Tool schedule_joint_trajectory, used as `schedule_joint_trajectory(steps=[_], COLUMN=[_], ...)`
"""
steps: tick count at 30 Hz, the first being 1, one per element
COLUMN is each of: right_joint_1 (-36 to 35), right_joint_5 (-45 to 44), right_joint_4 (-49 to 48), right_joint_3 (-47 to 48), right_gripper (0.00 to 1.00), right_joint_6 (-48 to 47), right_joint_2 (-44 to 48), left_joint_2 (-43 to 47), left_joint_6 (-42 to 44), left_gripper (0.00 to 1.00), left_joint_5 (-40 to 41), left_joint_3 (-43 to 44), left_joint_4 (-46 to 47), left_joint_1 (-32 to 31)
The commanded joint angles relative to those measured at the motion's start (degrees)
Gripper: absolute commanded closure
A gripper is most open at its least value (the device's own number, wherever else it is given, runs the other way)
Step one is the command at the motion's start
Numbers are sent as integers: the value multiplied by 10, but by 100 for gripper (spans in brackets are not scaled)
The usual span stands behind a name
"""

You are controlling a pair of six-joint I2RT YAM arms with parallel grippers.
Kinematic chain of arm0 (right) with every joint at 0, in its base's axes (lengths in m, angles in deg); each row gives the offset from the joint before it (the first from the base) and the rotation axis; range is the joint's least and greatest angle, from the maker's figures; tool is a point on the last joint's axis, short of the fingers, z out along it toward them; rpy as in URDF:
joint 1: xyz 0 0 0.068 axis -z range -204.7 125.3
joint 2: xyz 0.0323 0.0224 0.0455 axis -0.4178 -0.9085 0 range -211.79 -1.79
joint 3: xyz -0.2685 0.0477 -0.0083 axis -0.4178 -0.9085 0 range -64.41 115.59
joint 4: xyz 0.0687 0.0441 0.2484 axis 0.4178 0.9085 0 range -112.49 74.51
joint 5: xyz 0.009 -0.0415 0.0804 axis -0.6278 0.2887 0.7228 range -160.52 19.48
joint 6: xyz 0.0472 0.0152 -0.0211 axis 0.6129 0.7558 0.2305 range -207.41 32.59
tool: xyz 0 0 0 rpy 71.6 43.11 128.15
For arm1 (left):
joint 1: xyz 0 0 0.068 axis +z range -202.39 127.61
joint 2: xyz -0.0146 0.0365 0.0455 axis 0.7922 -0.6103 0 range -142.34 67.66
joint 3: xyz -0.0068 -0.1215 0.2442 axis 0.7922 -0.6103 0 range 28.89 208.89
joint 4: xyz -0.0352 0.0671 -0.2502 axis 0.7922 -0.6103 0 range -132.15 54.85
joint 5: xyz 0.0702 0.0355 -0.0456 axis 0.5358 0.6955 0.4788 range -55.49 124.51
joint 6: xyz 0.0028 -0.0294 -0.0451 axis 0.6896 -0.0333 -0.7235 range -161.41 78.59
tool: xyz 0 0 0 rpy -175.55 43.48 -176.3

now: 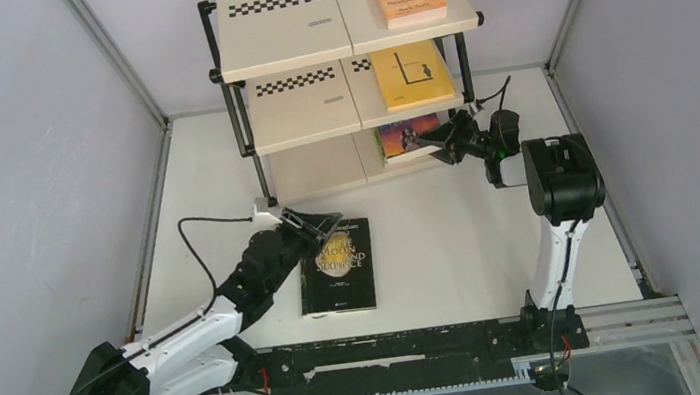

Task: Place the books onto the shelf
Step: Place the book on the shelf.

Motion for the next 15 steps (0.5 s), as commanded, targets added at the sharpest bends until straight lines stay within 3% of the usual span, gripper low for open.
schedule_joint_trajectory(steps=[1, 15], right_joint_1=[9, 18], right_joint_5=[-19, -37], right_joint_4=[19, 52], right_joint_3=[-11, -61], right_gripper=[42, 40], right_joint_6=[-36, -67], right_joint_2=[40, 84], left_joint_2=[18, 42], left_joint_6=[11, 9], left_gripper=[53, 54], left_joint_5=[-13, -6], left_joint_3=[0, -8], left_joint_4=[18, 6], left_joint_1=[3, -7])
